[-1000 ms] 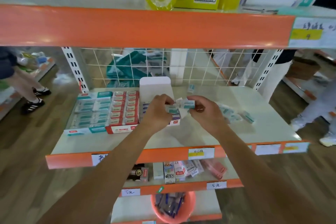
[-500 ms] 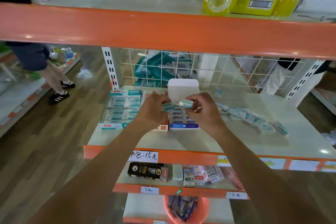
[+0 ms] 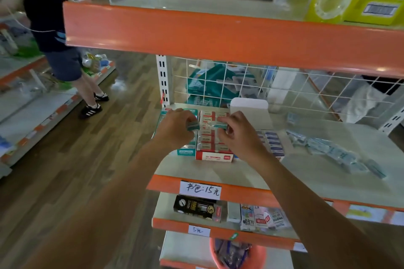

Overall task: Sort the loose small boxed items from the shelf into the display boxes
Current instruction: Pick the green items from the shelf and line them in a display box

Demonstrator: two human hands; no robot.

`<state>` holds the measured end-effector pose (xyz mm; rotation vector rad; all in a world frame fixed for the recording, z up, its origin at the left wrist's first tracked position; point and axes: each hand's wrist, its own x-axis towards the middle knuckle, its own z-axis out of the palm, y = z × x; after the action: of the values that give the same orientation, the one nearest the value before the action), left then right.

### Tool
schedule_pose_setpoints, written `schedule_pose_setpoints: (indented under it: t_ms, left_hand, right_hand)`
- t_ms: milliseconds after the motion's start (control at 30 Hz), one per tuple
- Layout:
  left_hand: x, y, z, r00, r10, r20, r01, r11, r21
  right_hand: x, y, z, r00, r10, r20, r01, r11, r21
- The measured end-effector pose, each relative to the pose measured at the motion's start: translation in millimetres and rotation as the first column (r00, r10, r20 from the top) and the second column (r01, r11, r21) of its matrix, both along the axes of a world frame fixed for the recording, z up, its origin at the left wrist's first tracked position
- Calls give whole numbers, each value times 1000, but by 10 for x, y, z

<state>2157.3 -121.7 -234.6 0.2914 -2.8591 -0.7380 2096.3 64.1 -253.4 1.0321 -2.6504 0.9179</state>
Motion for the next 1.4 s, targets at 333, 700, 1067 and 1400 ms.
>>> schedule_pose_setpoints:
  t_ms: [333, 700, 1067, 1400]
  left_hand:
    - [120, -407, -55, 999, 9, 50, -2, 990, -142]
    - [73, -642, -264, 989, -38, 144, 70, 972, -225]
    - [4, -662, -460, 996, -91, 22, 93, 937, -336]
    - [-15, -645, -534, 992, -123, 7, 116, 916, -383]
  right_hand:
    - [27, -475, -15, 995, 18, -94, -3, 988, 153]
    - [138, -729, -57, 999, -9, -49, 24, 954, 300]
    - [140, -850, -97, 997, -33, -64, 53, 935, 350]
    - [73, -989, -130, 990, -92, -110, 134, 863, 488]
